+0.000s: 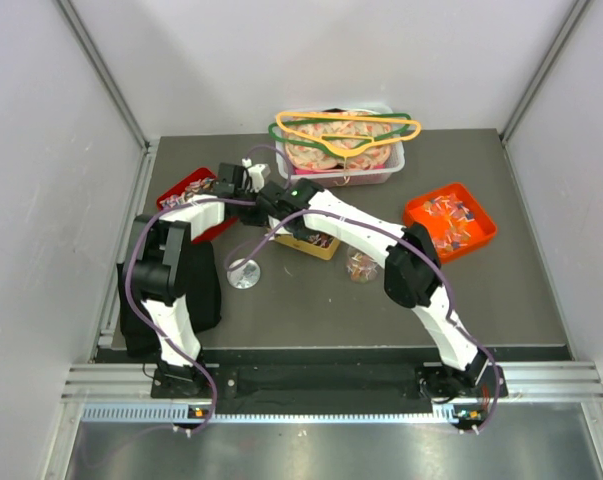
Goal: Pack the candies
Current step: Scoop the fake candies from the storage box.
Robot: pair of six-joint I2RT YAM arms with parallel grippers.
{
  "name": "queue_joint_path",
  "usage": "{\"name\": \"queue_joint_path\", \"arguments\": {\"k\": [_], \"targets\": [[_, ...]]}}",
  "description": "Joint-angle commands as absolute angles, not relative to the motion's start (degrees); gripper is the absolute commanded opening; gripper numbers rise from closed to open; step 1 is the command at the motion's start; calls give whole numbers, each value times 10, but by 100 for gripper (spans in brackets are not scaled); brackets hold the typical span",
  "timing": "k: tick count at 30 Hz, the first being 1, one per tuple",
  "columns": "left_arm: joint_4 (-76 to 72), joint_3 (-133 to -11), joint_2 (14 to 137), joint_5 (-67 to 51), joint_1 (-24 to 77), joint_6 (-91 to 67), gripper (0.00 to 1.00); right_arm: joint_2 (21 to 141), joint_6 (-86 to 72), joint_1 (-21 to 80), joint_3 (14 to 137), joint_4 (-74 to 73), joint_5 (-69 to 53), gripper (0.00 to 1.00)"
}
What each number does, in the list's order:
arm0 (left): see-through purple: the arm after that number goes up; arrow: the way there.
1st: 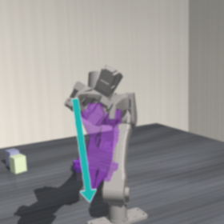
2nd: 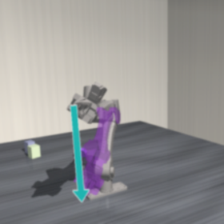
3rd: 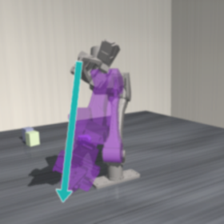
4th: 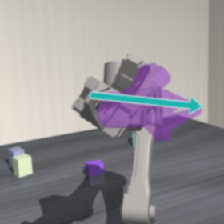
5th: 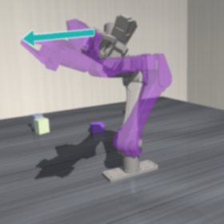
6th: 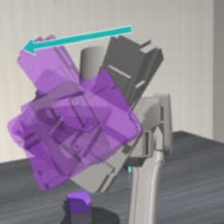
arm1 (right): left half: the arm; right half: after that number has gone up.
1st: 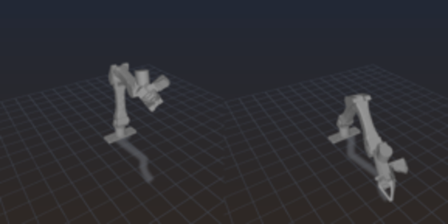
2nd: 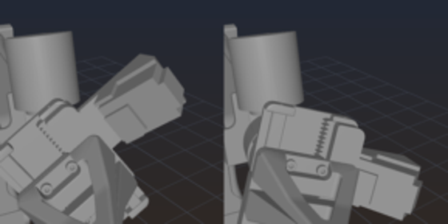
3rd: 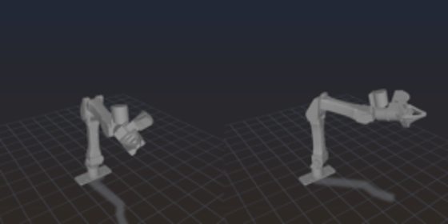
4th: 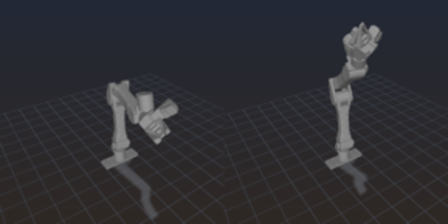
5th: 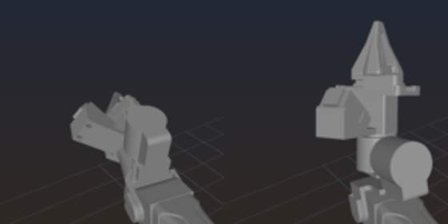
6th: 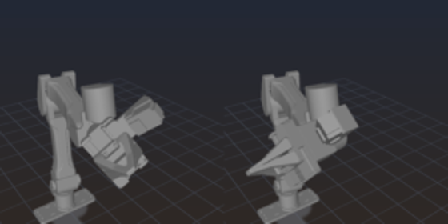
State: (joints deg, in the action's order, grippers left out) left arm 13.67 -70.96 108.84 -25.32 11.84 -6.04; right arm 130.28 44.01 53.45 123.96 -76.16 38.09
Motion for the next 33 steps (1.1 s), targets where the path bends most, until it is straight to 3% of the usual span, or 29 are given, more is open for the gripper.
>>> {"name": "queue_joint_path", "arguments": {"k": [1,33], "targets": [[100,-712,1048,-279,120,-88,0,1309,460,540,1236,-896,374,0],[90,-713,1035,-298,120,-88,0,1398,492,553,1246,-743,251,0]]}}
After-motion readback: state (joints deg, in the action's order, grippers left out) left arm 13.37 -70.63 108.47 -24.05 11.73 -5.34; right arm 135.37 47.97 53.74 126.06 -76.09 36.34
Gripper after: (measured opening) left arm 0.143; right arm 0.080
